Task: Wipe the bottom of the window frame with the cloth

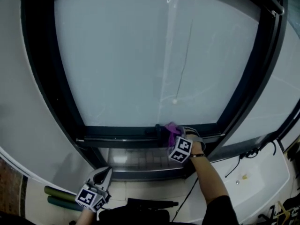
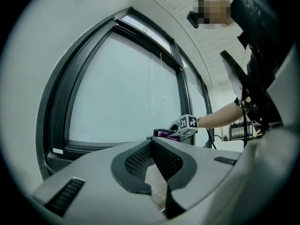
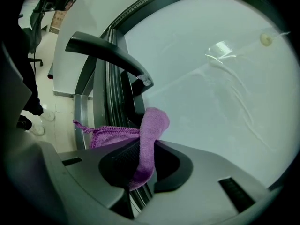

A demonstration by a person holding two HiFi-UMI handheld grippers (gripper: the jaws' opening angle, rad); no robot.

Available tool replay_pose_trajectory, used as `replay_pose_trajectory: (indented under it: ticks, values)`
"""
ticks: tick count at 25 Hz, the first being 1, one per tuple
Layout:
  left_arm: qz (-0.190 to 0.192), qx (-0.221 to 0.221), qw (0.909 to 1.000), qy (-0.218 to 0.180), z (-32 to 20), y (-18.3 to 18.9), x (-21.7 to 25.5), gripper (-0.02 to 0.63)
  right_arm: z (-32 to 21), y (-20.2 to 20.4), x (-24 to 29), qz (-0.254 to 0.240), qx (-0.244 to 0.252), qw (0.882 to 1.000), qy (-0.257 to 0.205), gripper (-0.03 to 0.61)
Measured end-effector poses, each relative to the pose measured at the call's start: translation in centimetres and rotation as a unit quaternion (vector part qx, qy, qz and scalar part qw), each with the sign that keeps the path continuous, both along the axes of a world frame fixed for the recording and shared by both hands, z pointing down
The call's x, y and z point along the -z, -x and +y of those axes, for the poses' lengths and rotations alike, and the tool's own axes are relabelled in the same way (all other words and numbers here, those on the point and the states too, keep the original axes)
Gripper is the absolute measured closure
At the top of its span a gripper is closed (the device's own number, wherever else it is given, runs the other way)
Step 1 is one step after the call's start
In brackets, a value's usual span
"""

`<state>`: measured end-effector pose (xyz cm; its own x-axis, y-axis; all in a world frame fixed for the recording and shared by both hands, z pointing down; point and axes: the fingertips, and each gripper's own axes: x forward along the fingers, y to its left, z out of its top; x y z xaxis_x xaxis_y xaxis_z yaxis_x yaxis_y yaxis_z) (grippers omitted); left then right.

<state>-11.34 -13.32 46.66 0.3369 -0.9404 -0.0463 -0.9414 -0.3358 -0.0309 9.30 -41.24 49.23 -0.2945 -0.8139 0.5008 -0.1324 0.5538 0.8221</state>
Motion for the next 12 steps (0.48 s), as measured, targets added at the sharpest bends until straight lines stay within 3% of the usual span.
replay_pose_trajectory:
  ticks: [5,12]
  values:
    - [0.03,-0.017,0.9994,0.005,-1.8,1.2,0.6,0.612,-0.7,-1.2,-0.2,0.015,-0.026,1.0,0.006,0.509]
    - [0.031,-0.042,0.9986,-0.006,-4.1,1.6,0.1,0.612,-1.5,-3.0,-0.4,0.024,-0.057,0.998,0.012,0.509]
